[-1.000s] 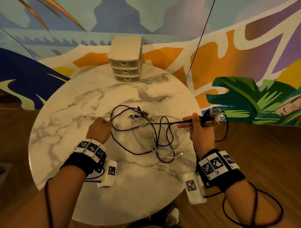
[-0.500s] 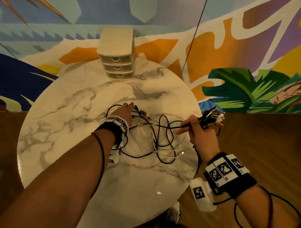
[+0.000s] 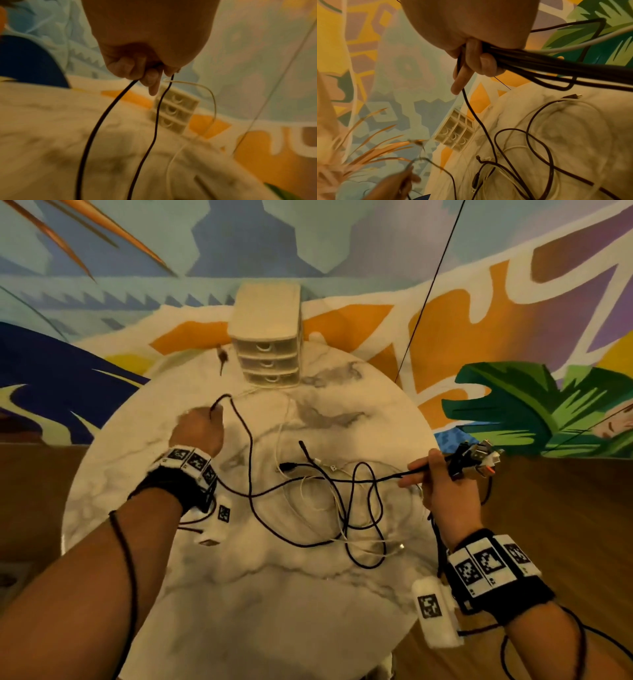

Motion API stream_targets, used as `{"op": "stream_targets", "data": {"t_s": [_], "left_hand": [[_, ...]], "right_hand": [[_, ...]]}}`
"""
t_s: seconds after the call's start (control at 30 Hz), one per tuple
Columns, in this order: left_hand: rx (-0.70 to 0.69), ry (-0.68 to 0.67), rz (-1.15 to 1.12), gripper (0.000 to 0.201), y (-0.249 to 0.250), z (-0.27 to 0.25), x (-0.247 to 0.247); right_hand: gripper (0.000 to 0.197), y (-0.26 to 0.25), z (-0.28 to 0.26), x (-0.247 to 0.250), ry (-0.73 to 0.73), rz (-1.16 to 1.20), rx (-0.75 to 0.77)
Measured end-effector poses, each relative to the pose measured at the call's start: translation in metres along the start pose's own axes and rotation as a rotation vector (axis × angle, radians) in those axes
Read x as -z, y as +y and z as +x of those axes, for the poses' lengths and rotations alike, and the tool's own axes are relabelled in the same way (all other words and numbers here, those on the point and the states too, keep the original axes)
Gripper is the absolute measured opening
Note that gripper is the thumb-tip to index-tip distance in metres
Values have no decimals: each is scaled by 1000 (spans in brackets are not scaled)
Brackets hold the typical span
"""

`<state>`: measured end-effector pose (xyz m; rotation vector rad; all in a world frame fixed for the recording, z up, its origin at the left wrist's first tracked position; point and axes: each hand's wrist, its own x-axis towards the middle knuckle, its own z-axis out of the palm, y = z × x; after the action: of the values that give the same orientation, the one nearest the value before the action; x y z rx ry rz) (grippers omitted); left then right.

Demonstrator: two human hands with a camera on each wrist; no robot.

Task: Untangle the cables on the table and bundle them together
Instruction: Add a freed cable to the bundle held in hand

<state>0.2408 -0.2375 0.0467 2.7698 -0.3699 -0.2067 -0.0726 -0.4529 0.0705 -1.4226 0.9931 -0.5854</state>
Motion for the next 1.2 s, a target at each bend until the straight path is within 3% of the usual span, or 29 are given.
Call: {"op": "stream_targets", "data": {"t_s": [0.13,0.23,0.3,0.33,0.4,0.43,0.47,0.6,0.7,0.8,0.87,0.93,1.0,1.03,1.1,1.17,1.2], "left_hand": [[206,-172,54,50,-59,-15,-38],[248,-50,-18,48,-70,-30,-39],[44,113,-68,51,-53,-55,-35],[-152,97,-93,50,-40,-74,-36],[-629,-151,24,58,-18,-120,-55],[-818,-271,189,64,-13,-141,-68],[-921,-318,323,68,-9,-155,-77],[-953,-425,436,67,-7,-178,-100],[-1065,-510,622,47,-2,-196,-106],[-1094,-562,601,34,4,-196,-94],[-1103,-478,370,27,11,-184,-70],[-1082,-267,68,26,19,-170,-39],[-933,-2,-235,27,28,-161,-8],[-810,67,-368,26,35,-159,6],[-597,16,-568,19,50,-156,25],[-541,-78,-608,15,63,-160,37],[-542,-40,-628,15,68,-161,43]], "right_hand": [[48,-2,0,2,27,37,-23],[47,-7,-3,1,41,69,-12],[47,-8,-3,-2,39,69,7],[47,-8,-2,-4,36,70,11],[47,-8,-1,-9,28,75,14],[47,-7,-2,-12,25,74,20],[46,-8,-3,-13,24,69,25],[45,-7,-6,-12,35,71,26],[45,-5,-9,-14,42,103,21],[45,-3,-8,-12,35,82,30],[45,-4,-7,-9,34,57,41],[45,-4,-5,-9,42,46,56],[45,-2,-3,-9,37,37,57],[45,0,-2,-9,26,12,57],[45,4,0,-11,-4,-39,55],[45,6,-1,-10,-35,-52,60],[45,7,-2,-10,-51,-53,67]]}}
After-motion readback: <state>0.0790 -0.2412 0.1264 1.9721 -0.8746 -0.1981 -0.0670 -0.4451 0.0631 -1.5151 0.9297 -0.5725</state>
